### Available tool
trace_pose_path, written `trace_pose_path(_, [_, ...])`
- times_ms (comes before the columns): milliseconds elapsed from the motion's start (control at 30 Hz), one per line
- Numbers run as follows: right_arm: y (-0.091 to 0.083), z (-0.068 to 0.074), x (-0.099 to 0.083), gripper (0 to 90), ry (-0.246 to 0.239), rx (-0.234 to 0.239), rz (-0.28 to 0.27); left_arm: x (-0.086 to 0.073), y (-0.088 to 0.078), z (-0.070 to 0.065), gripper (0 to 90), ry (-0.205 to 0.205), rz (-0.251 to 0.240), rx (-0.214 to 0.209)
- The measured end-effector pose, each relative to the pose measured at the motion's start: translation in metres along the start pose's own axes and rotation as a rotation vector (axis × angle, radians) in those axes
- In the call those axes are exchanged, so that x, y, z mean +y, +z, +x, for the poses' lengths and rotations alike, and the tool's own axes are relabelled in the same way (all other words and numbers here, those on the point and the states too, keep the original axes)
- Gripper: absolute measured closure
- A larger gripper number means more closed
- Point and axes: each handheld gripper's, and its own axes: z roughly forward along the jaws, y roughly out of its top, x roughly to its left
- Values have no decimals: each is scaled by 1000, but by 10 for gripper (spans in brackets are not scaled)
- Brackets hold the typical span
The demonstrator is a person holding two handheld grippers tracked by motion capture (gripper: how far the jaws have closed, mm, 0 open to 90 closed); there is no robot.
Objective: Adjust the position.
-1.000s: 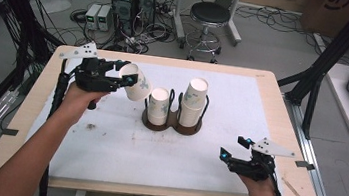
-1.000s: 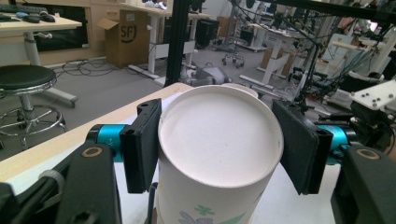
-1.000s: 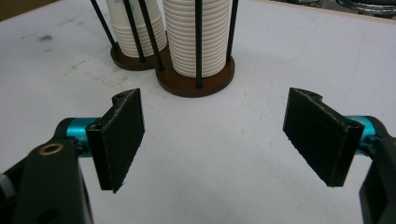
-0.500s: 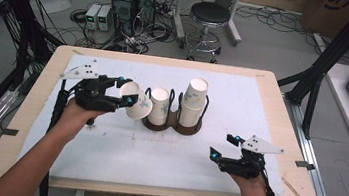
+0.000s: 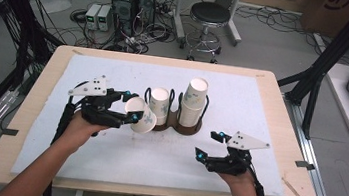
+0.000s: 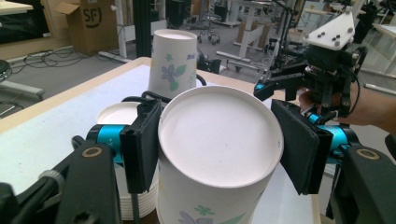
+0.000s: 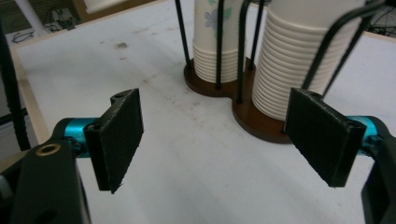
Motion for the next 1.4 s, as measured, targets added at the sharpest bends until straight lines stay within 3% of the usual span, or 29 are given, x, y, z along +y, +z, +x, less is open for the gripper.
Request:
trace_pose_path(500, [33, 14, 22, 201, -78, 145, -14, -10, 23, -16, 367, 19, 52, -67])
trace_pose_path(833, [59, 26, 34, 202, -125, 261, 10, -14, 33, -24, 368, 24, 70, -106])
trace_pose_path(1233, [78, 37, 37, 202, -163, 322, 20, -17, 42, -33, 368, 26, 72, -144])
trace_pose_path(1400, [81, 37, 37, 231, -156, 352, 17, -17, 44, -35, 368, 28, 66, -156])
